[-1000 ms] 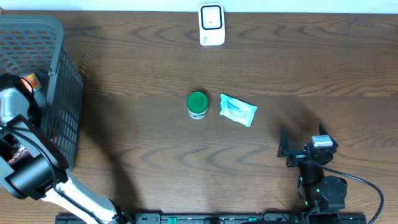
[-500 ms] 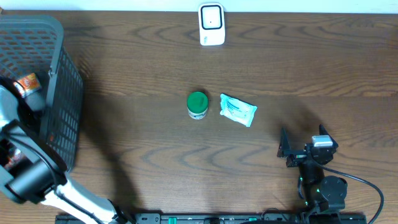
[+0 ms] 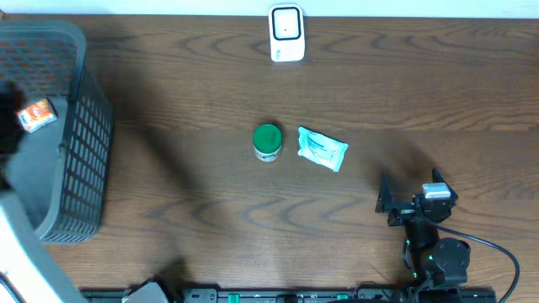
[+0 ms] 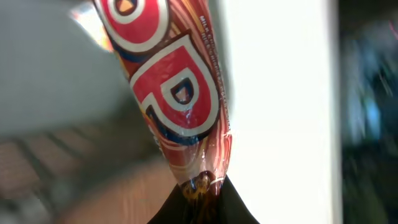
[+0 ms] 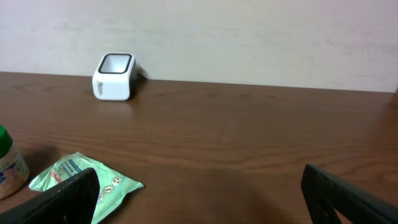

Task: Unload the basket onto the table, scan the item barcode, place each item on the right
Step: 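Place the chocolate bar left of the bottle and release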

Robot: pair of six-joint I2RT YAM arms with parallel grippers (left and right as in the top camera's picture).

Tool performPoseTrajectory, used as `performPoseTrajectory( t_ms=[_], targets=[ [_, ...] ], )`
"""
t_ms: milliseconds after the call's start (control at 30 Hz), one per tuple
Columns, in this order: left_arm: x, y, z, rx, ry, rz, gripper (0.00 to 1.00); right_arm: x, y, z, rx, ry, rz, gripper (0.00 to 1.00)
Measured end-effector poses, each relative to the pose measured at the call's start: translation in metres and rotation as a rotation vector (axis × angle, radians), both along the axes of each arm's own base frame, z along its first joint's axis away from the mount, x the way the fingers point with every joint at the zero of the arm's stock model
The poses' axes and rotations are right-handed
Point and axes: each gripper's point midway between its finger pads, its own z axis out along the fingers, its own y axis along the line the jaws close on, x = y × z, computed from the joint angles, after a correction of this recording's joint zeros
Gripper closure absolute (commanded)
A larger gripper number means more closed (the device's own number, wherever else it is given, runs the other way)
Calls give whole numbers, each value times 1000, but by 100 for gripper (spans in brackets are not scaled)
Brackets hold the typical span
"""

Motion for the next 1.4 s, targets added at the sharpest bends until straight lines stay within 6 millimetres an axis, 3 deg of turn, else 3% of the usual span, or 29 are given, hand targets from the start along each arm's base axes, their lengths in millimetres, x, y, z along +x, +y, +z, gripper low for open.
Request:
performPoseTrajectory(
  t_ms=[100,200,300,400,533,733,900,1000,1033,1100,1200,1233,1300,1400],
  targets=[
    [8,-77,6,67,3,-267,93,0,0,0,0,0,0,1],
    [10,-148,-14,154,91,-525,93,0,0,0,0,0,0,1],
    [8,-203,-58,264,241,-729,92,0,0,0,0,0,0,1],
    [8,-240,-114,377,417,-859,92,0,0,0,0,0,0,1],
    [7,-261,-190,484,634,-928,93,0,0,0,0,0,0,1],
    [5,-271,-290,531,845,-934,92,0,0,0,0,0,0,1],
    [-5,-269,-342,505,942,-932,93,0,0,0,0,0,0,1],
    [-9,-271,-351,482,952,-940,91,0,0,0,0,0,0,1],
    [-8,-273,-351,478,946,-939,83,0,0,0,0,0,0,1],
    [-7,-274,-350,474,937,-945,48,0,0,0,0,0,0,1],
    [-8,-275,-344,479,938,-967,7,0,0,0,0,0,0,1],
    [-8,-275,-337,486,930,-977,2,0,0,0,0,0,0,1],
    [-2,-276,-314,504,883,-985,2,0,0,0,0,0,0,1],
    [18,-276,-249,553,719,-967,2,0,0,0,0,0,0,1]
  ],
)
